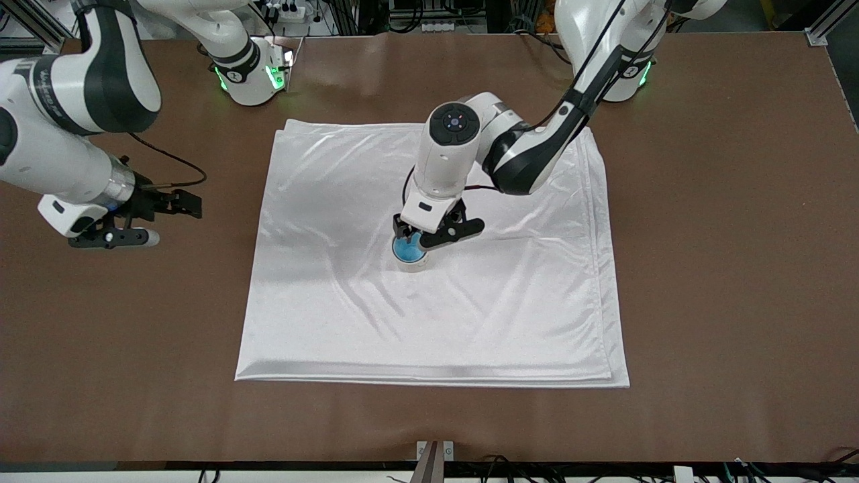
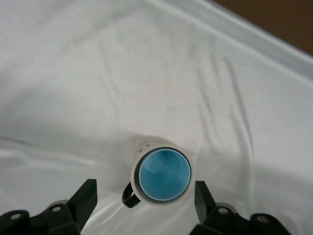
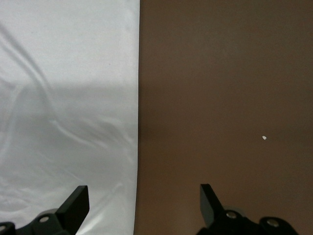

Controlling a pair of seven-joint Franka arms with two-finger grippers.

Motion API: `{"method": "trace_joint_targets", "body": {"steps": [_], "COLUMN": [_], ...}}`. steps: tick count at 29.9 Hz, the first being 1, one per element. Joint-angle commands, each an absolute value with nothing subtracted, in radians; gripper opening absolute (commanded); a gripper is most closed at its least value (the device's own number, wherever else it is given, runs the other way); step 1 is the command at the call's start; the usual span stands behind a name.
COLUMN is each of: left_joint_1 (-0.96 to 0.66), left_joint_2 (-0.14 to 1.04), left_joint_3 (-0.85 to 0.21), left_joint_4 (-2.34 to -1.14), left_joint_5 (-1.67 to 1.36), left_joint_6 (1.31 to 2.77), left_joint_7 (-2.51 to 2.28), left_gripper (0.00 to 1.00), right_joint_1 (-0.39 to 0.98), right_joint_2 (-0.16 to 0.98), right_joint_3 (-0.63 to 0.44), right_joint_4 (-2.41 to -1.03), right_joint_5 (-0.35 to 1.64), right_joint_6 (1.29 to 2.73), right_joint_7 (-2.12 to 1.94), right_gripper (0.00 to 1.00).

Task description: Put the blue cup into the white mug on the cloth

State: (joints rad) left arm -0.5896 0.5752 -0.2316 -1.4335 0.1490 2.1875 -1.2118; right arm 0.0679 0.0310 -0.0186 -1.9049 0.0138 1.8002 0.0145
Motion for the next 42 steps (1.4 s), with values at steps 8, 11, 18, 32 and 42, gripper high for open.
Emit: {"method": "trace_joint_targets", "body": {"steps": [8, 11, 18, 32, 42], "left_joint_1": [-0.398, -0.327, -0.163, 0.041, 0.077], "left_joint_2": [0.287, 0.232, 0.161, 0.065, 0.040], "left_joint_3": [-0.224, -0.224, -0.233, -0.235, -0.227], "left_joint_4": [-1.459, -1.460, -1.466, -1.647, -1.730], "left_joint_5": [0.227, 0.224, 0.198, -0.006, -0.009], "left_joint_6": [1.833, 1.757, 1.657, 1.834, 1.879], "left_joint_7": [-0.732, -0.622, -0.482, -0.424, -0.345], "left_gripper": [1.00, 1.00, 1.00, 1.00, 1.00], "right_joint_1": [0.017, 0.005, -0.002, -0.023, -0.023], "right_joint_2": [-0.064, -0.067, -0.061, -0.054, -0.048], "right_joint_3": [0.011, 0.012, 0.005, 0.012, 0.051], "right_joint_4": [-1.895, -1.864, -1.724, -1.568, -1.545], "right_joint_5": [-0.002, 0.000, -0.002, -0.002, -0.015], "right_joint_6": [1.680, 1.641, 1.540, 1.502, 1.519], "right_joint_7": [0.011, 0.011, 0.012, 0.009, 0.009], "right_gripper": [1.00, 1.00, 1.00, 1.00, 1.00]}}
